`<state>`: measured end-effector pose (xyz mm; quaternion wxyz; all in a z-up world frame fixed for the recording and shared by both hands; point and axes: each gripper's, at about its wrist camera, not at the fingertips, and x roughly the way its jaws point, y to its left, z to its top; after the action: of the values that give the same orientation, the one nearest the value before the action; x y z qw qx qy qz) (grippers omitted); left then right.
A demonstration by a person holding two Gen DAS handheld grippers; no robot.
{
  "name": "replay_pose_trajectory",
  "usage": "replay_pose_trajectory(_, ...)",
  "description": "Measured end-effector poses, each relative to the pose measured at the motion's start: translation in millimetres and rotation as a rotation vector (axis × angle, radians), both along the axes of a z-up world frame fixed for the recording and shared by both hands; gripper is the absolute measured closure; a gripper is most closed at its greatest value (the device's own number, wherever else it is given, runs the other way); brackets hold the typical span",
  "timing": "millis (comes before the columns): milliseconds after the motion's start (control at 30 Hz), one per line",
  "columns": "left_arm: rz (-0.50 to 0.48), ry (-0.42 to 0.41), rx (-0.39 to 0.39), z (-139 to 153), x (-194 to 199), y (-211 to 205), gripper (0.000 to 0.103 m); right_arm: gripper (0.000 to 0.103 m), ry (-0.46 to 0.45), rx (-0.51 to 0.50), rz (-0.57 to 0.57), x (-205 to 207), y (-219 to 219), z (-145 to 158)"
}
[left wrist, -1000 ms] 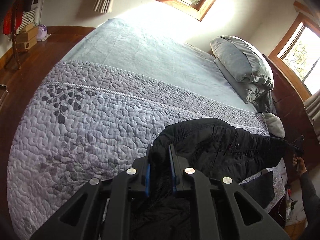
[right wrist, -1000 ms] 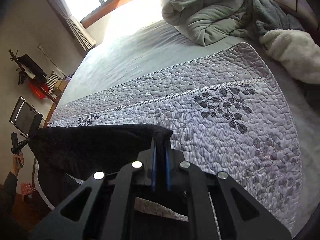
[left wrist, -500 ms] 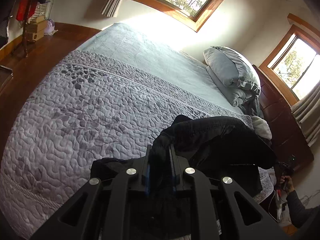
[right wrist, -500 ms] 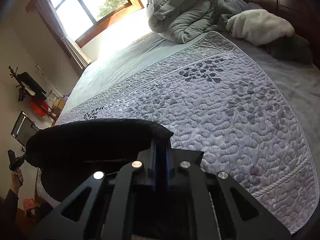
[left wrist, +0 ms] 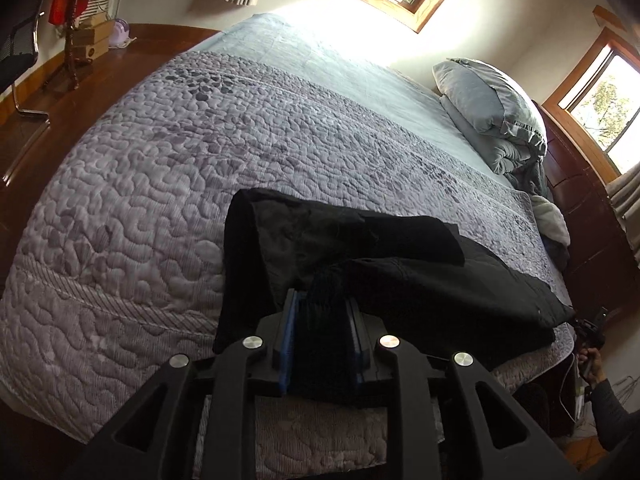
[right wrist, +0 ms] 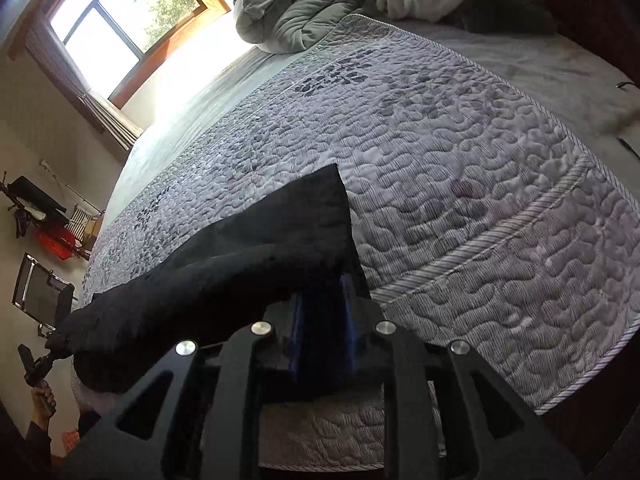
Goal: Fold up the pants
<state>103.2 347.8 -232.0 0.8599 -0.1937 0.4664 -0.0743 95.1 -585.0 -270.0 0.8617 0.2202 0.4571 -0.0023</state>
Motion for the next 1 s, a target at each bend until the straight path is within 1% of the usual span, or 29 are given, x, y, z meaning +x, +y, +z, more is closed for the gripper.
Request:
replay_pose_trajectory(33,-0.006,0.022,0.007,-8.3,-2.5,-1.9,0.079,0.075,0.018,0.012,0.002,-2.0,0.9,-9.4)
replay_pose_trajectory(100,-0.011,0.058,0.014,-23.8,-7.2,-6.4,0.079,0.075,0.052,0.012,-0.002,-5.6,4.3,-26.1)
replay_pose_trajectory(167,0.009,0.067,-0.008,-33.6,-12.1,-3.1,0.079,0.075,0.070,0.033,-0.010,-8.3,5.1,-37.5)
replay_pose_trajectory(233,0.023,0.067,-0.022,-37.4,-16.2,0.4,0.079,0.075,0.072,0.042,-0.015,-9.9,6.2,-41.3)
replay_pose_trajectory(300,0.021,0.074,-0.011,-36.7,-16.7,0.3,0.077,0.075,0.067,0.053,-0.016,-10.6,7.0,-40.1)
replay_pose_trajectory(367,0.028,0.087,-0.004,-35.2,-16.3,1.8,0.071,0.074,0.067,0.072,-0.016,-10.0,7.3,-37.9)
replay_pose_trajectory(400,0.038,0.102,0.008,-35.7,-16.5,3.6,0.063,0.072,0.072,0.080,-0.023,-9.9,6.7,-36.7)
replay_pose_trajectory(433,0.049,0.117,0.028,-36.5,-16.3,5.8,0.051,0.064,0.073,0.087,-0.035,-10.3,5.7,-35.3)
replay_pose_trajectory(467,0.061,0.136,0.054,-38.1,-17.6,7.6,0.043,0.053,0.074,0.095,-0.048,-12.0,4.9,-34.2)
replay_pose_trajectory(500,0.072,0.158,0.076,-40.2,-20.0,9.3,0.028,0.049,0.075,0.103,-0.064,-14.7,4.6,-33.5)
replay_pose_trajectory(533,0.082,0.171,0.085,-41.6,-23.4,11.5,0.020,0.045,0.074,0.117,-0.076,-17.4,3.8,-32.5)
replay_pose_trajectory(567,0.092,0.176,0.085,-41.8,-27.8,13.7,0.019,0.043,0.075,0.136,-0.085,-21.4,4.1,-33.0)
replay_pose_trajectory(600,0.105,0.177,0.083,-40.9,-33.1,15.4,0.019,0.042,0.078,0.152,-0.097,-25.7,4.7,-34.0)
replay_pose_trajectory(633,0.121,0.170,0.074,-38.8,-38.7,17.2,0.017,0.039,0.084,0.166,-0.117,-30.3,5.0,-35.2)
replay_pose_trajectory(667,0.146,0.152,0.051,-36.2,-45.9,19.4,0.014,0.032,0.083,0.187,-0.139,-36.0,5.0,-36.5)
replay_pose_trajectory(700,0.177,0.129,0.020,-34.1,-52.4,22.5,0.008,0.029,0.073,0.214,-0.164,-43.0,5.2,-37.6)
replay_pose_trajectory(733,0.212,0.103,-0.022,-32.7,-59.4,25.4,0.008,0.026,0.062,0.246,-0.187,-49.2,5.8,-38.4)
replay_pose_trajectory(800,0.258,0.065,-0.143,-34.5,-68.0,29.3,0.007,0.026,0.038,0.320,-0.216,-60.3,9.3,-40.5)
replay_pose_trajectory(833,0.264,0.045,-0.182,-34.8,-68.7,29.1,0.007,0.026,0.025,0.360,-0.227,-65.7,11.5,-42.0)
replay_pose_trajectory(900,0.285,-0.013,-0.232,-33.5,-65.8,27.4,0.007,0.026,0.000,0.427,-0.238,-72.3,16.4,-43.4)
replay_pose_trajectory(933,0.295,-0.024,-0.250,-35.4,-61.2,27.1,0.007,0.026,-0.013,0.451,-0.247,-73.6,18.8,-43.2)
replay_pose_trajectory(1000,0.301,-0.011,-0.263,-42.5,-46.8,25.1,0.007,0.026,-0.017,0.489,-0.273,-72.1,20.1,-44.7)
